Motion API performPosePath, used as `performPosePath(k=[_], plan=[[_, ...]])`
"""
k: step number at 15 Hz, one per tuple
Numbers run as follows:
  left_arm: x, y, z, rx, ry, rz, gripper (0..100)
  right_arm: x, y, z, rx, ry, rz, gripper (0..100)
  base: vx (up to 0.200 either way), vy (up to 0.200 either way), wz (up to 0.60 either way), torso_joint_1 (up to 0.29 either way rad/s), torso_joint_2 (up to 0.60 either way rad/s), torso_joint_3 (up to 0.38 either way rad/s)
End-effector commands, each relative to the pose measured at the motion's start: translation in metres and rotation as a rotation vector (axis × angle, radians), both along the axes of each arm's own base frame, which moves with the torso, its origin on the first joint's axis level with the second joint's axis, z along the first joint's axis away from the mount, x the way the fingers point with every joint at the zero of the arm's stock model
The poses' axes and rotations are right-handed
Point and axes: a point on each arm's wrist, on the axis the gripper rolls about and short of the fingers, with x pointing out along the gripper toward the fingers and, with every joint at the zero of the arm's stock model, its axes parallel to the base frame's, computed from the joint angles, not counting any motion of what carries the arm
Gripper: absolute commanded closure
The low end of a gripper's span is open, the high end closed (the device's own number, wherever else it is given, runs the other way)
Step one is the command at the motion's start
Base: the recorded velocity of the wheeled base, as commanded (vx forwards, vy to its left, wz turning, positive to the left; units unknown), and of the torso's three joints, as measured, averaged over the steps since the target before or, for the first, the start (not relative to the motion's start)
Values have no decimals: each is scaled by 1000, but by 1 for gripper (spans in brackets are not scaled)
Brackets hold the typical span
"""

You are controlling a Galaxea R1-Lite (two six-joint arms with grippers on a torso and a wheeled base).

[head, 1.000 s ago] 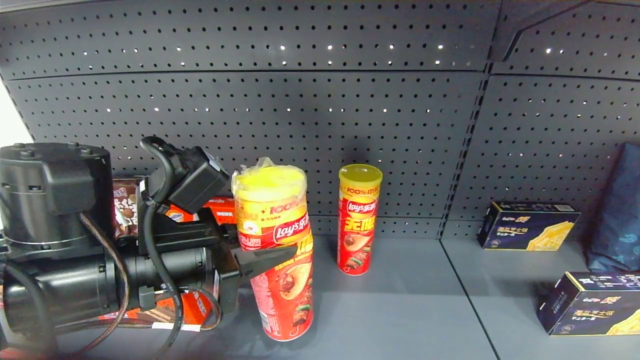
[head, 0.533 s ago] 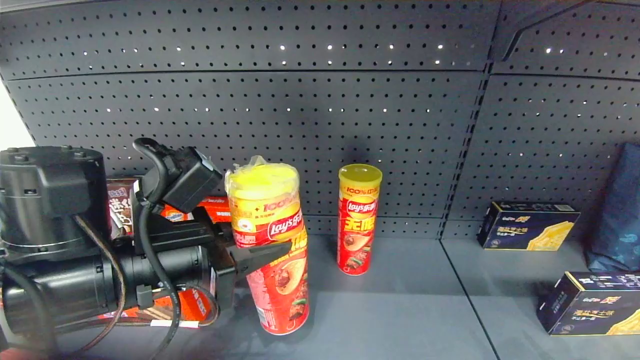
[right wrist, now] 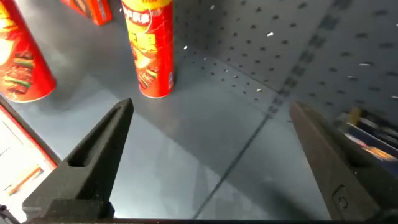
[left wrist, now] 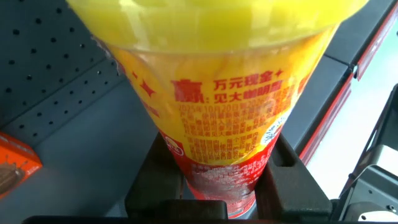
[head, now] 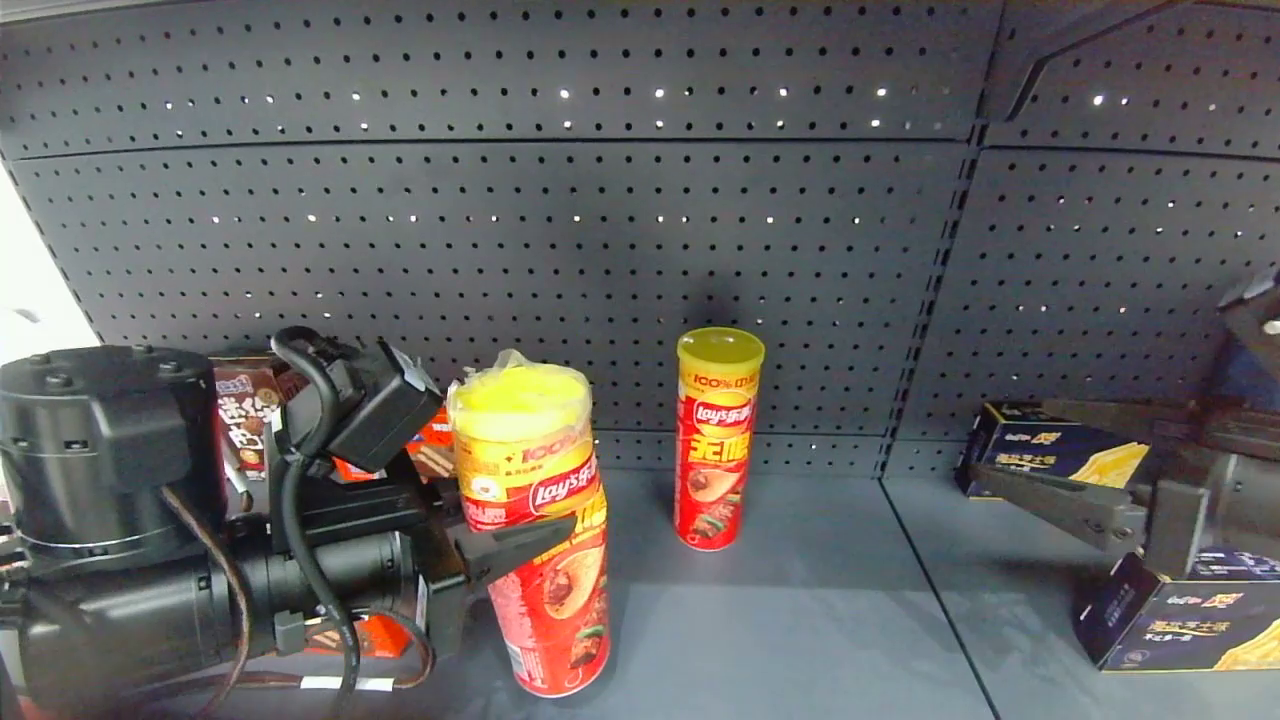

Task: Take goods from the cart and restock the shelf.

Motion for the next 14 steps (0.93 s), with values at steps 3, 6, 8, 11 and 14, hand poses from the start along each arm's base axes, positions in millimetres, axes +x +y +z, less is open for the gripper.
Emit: performPosePath(k=[3,6,8,11,14], plan=[[-2,1,-6,9,17,0,100,58,41,-19,-26,66,83,0,0,0,0,0,0,0],[-1,1,-5,8,13,0,100,93,71,-26,18,16,207,0,0,0,0,0,0,0],[-2,1,-7,11,19,0,100,102,78,-30,21,21,229,0,0,0,0,0,0,0],[-2,7,-11,19,34,23,100,107,80,-31,68,-13,355,0,0,0,0,0,0,0],[-2,7,-11,19,34,23,100,108,79,-32,71,-11,370,0,0,0,0,0,0,0]])
